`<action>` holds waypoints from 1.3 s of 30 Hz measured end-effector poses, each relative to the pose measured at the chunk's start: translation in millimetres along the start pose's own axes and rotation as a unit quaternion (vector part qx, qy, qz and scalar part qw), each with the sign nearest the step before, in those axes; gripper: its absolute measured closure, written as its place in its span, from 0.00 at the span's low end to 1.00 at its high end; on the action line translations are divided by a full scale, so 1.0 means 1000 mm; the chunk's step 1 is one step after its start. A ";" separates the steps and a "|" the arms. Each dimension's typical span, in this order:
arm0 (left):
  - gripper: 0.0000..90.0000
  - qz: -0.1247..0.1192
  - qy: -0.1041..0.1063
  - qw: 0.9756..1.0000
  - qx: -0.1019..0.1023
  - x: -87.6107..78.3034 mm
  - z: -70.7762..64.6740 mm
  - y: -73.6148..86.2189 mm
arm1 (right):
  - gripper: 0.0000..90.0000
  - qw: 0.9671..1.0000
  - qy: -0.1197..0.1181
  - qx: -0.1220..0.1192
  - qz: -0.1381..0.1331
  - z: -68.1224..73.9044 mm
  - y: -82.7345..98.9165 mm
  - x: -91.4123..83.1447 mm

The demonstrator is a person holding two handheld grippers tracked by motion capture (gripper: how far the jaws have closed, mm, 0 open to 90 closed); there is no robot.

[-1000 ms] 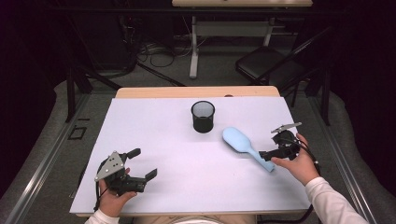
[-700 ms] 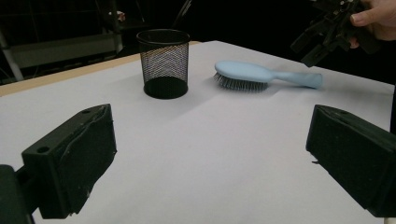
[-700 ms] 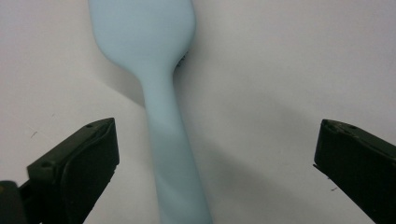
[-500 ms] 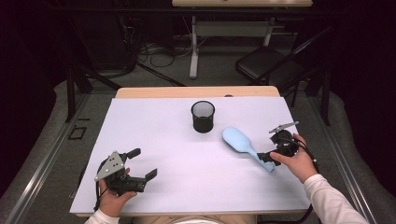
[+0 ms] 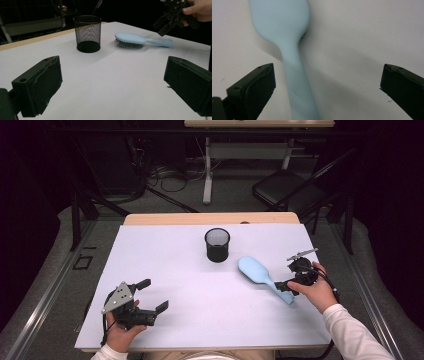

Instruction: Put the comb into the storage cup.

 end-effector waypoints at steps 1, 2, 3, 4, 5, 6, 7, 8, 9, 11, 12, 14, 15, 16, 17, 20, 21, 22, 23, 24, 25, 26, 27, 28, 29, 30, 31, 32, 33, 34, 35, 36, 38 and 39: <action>0.02 0.000 0.000 1.000 0.000 0.000 0.000 0.000 | 0.00 1.000 0.000 0.000 -0.002 0.000 0.000 0.001; 0.02 0.000 0.000 1.000 0.000 0.000 0.000 0.000 | 0.00 1.000 0.000 0.000 0.004 0.000 0.000 0.001; 0.02 -0.001 0.000 1.000 -0.001 0.000 0.000 0.000 | 0.00 1.000 -0.001 0.001 0.003 0.000 -0.001 0.002; 0.02 -0.001 0.002 1.000 -0.001 0.000 0.000 0.000 | 0.00 1.000 0.000 0.002 0.004 0.000 -0.001 0.002; 0.02 0.000 0.000 1.000 -0.001 0.000 0.000 0.000 | 0.00 1.000 -0.001 0.002 -0.002 0.001 -0.002 0.003; 0.02 0.000 0.000 1.000 -0.001 0.000 0.000 0.000 | 0.00 1.000 -0.002 0.001 0.005 0.001 -0.002 0.002; 0.02 0.000 0.000 1.000 -0.001 0.000 0.000 0.000 | 0.00 1.000 -0.002 -0.001 0.004 0.002 -0.002 0.003; 0.02 0.000 0.000 1.000 -0.001 0.000 0.000 0.000 | 0.00 1.000 -0.001 -0.001 0.006 0.003 -0.003 0.003; 0.02 0.000 0.000 1.000 -0.001 0.000 0.000 0.000 | 0.00 1.000 0.000 -0.005 0.008 0.003 -0.003 0.004; 0.02 0.000 0.000 1.000 -0.001 0.000 0.000 0.000 | 0.00 1.000 -0.002 -0.006 0.012 0.005 -0.003 0.006; 0.02 0.000 0.000 1.000 -0.001 0.000 0.000 0.000 | 0.00 1.000 -0.002 -0.007 0.014 0.006 -0.003 0.007; 0.02 0.000 0.000 1.000 -0.001 0.000 0.000 0.000 | 0.00 1.000 -0.002 -0.009 0.018 0.007 -0.003 0.010; 0.02 0.000 0.000 1.000 -0.001 0.000 0.000 0.000 | 0.00 1.000 -0.004 -0.011 0.018 0.009 -0.003 0.011; 0.02 0.000 0.003 1.000 -0.001 0.000 0.000 0.000 | 0.00 1.000 -0.004 -0.013 0.020 0.009 -0.003 0.012; 0.02 0.000 0.003 1.000 -0.001 0.000 0.000 0.000 | 0.00 1.000 -0.004 -0.014 0.018 0.010 -0.004 0.013; 0.02 0.000 0.001 1.000 -0.001 0.000 0.000 0.000 | 0.00 1.000 -0.005 -0.018 0.022 0.013 -0.004 0.016; 0.02 0.000 0.001 1.000 -0.001 0.000 0.000 0.000 | 0.00 1.000 -0.004 -0.021 0.023 0.013 -0.005 0.017; 0.02 0.000 0.001 1.000 -0.001 0.000 0.000 0.000 | 0.00 0.999 -0.005 -0.024 0.021 0.014 -0.005 0.018; 0.02 0.000 0.001 1.000 -0.001 0.000 0.000 0.000 | 0.00 0.999 -0.003 -0.026 0.027 0.015 -0.005 0.019; 0.02 0.000 0.001 1.000 -0.001 0.000 0.000 0.000 | 0.00 0.999 -0.001 -0.032 0.029 0.015 -0.004 0.020; 0.02 0.000 0.001 1.000 0.000 0.000 0.000 0.000 | 0.00 0.999 -0.004 -0.034 0.016 0.016 -0.005 0.023; 0.02 0.001 0.001 1.000 -0.001 0.000 0.000 0.000 | 0.01 0.999 -0.001 -0.037 0.031 0.017 -0.005 0.022; 0.02 0.001 0.003 1.000 -0.001 0.000 0.000 0.000 | 0.03 0.999 0.000 -0.040 0.022 0.017 -0.005 0.024; 0.02 0.001 0.004 1.000 0.000 0.000 0.000 0.000 | 0.05 0.999 0.002 -0.044 0.032 0.018 -0.005 0.023; 0.02 -0.001 0.002 1.000 -0.001 0.001 0.000 0.000 | 0.07 0.999 0.001 -0.043 0.023 0.019 -0.006 0.025; 0.02 0.001 0.003 1.000 0.000 0.000 0.000 0.000 | 0.08 0.998 0.003 -0.053 0.031 0.018 -0.005 0.024; 0.02 0.002 0.001 1.000 0.000 0.000 0.000 0.000 | 0.09 0.998 0.000 -0.050 0.031 0.020 -0.006 0.024; 0.02 0.002 -0.001 1.000 0.000 0.000 0.000 0.000 | 0.11 0.998 -0.002 -0.053 0.032 0.020 -0.006 0.025; 0.02 0.002 -0.001 1.000 0.000 0.000 0.000 0.000 | 0.14 0.998 -0.005 -0.057 0.031 0.020 -0.006 0.025; 0.02 0.002 -0.001 1.000 0.001 0.000 0.000 0.000 | 0.15 0.998 -0.004 -0.056 0.031 0.021 -0.007 0.025; 0.02 0.002 -0.001 1.000 0.001 0.000 0.000 0.000 | 0.16 0.997 -0.005 -0.064 0.030 0.022 -0.007 0.026; 0.02 0.002 -0.001 1.000 0.001 0.000 0.000 0.000 | 0.16 0.997 -0.006 -0.064 0.031 0.022 -0.007 0.026; 0.02 0.001 0.000 1.000 0.001 0.000 0.000 0.000 | 0.17 0.997 -0.009 -0.072 0.031 0.024 -0.008 0.027; 0.02 0.001 0.001 1.000 0.001 0.000 0.000 0.000 | 0.18 0.997 -0.012 -0.072 0.030 0.025 -0.008 0.027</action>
Point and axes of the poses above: each handheld gripper's, and its own axes: x roughly forward along the jaws, y roughly out of its underside, z roughly to its left, the point moved 6 cm from there along x, roughly forward along the jaws, and after that the axes turned 2 degrees about -z, right-handed, at the moved point
